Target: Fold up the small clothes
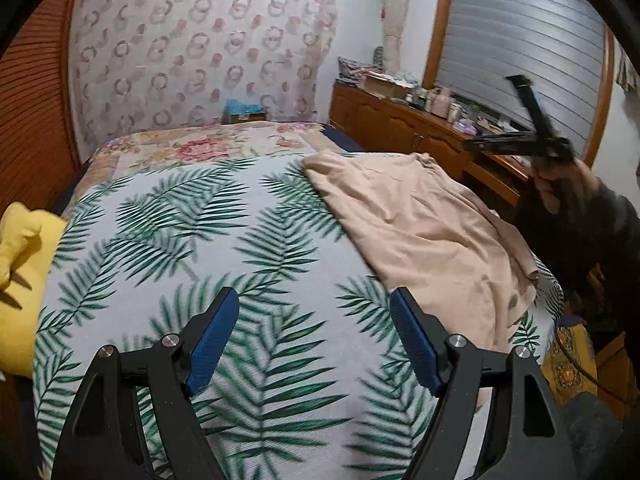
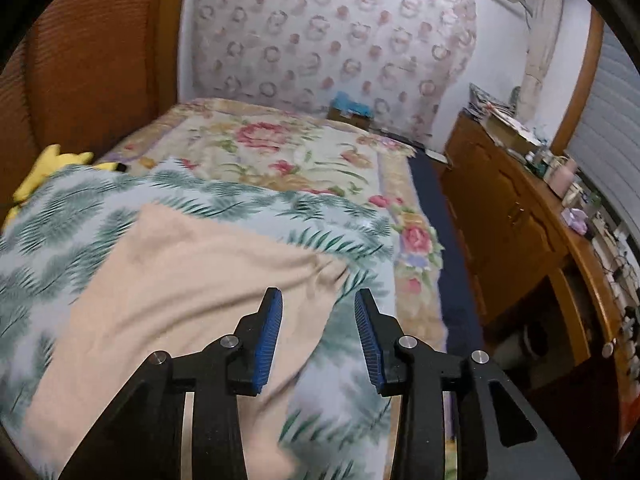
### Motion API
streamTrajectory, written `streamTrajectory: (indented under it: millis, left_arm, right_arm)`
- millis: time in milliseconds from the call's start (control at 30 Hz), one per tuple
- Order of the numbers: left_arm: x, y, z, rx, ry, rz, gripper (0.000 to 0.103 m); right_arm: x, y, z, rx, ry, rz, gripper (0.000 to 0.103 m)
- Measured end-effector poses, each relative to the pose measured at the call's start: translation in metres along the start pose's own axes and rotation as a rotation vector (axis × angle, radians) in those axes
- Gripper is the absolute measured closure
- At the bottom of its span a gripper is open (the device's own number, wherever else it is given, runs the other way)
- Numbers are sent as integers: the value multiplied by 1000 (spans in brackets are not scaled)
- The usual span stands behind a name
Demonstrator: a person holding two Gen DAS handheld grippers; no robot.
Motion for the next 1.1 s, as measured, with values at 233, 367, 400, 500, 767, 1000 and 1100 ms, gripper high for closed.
streamTrajectory:
  millis: [233,367,400,500,767,1000,1100]
  left_arm:
    - [34,-20,3,-45,-51,62,24]
    - [49,-27,8,-73,-73,79,24]
    - [53,-28,10,-80,-76,83,24]
    - [63,-33,16,-105,-91,94,24]
    - [83,-40,25,-137,-114,123,24]
    - [91,-38,27,-150,-127,137,24]
    - [94,-38,29,-160,-128,144,24]
  right_arm:
    - [-29,65,61,0,-9,-120,64]
    - [-43,74,89,-29,-36,-176,64]
    - [-46,75,94,-32,-46,-192,64]
    - [-44,77,103,-41,-68,-207,64]
    - [-42,95,116,-59,-26,-190,70]
    - [-16,127,118,-14,-84,-164,98]
    - [-3,138,126,-18,-103,-113,98]
Point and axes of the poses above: each gripper's, at about its wrist camera, not at the fingertips, and y roughly against the way its jaws point, x to its right, z to its underside, the point moved 2 cm from there along -y, roughly the way its jaws point, and after that the axes turned 12 degrees about x, right-handed, at the moved point
